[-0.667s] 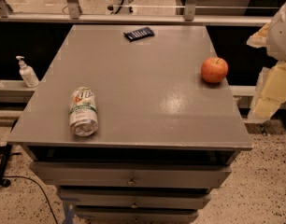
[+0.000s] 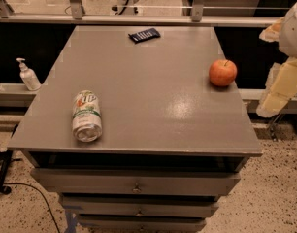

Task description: Move apple near 7up can

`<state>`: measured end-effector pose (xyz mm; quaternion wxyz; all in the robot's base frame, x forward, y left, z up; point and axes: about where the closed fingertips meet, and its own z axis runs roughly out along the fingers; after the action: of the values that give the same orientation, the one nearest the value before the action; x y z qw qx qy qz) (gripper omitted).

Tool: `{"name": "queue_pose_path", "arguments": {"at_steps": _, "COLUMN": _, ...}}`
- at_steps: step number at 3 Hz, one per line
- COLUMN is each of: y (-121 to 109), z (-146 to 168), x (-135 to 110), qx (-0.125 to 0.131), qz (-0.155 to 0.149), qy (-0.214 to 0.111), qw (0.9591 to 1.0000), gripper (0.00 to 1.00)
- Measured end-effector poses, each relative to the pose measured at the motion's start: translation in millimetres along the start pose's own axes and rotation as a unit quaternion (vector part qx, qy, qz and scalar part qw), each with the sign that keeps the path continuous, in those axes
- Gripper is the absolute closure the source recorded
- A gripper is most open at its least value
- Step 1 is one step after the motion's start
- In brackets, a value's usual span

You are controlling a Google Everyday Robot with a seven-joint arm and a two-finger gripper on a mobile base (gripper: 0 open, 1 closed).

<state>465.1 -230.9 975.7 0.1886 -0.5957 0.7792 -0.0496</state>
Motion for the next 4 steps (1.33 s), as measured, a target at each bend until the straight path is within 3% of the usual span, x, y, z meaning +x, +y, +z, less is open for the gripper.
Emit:
{"name": "queue_pose_path", "arguments": {"at_steps": 1, "y": -49.3, "z": 16.8, "x": 14.6, "qx": 0.038, "qz": 0.018, "qy": -0.023, "qw": 0.9989, "gripper": 0.0}}
{"name": "queue_pose_path", "arguments": {"at_steps": 2, "y": -97.7, "z": 41.2, "x": 31.7, "qx": 0.057, "qz": 0.071, "qy": -0.062, "qw": 0.9939, "gripper": 0.0}}
{"name": "queue_pose_path", "arguments": {"at_steps": 3, "y": -122.9, "z": 80.3, "x": 39.9, "qx": 0.044, "qz": 0.136, "qy": -0.118, "qw": 0.9827, "gripper": 0.0}}
{"name": "queue_pose_path", "arguments": {"at_steps": 4, "y": -131.6, "z": 113.0, "x": 37.5, "qx": 0.021, "qz": 0.184, "qy": -0.167, "qw": 0.9683, "gripper": 0.0}}
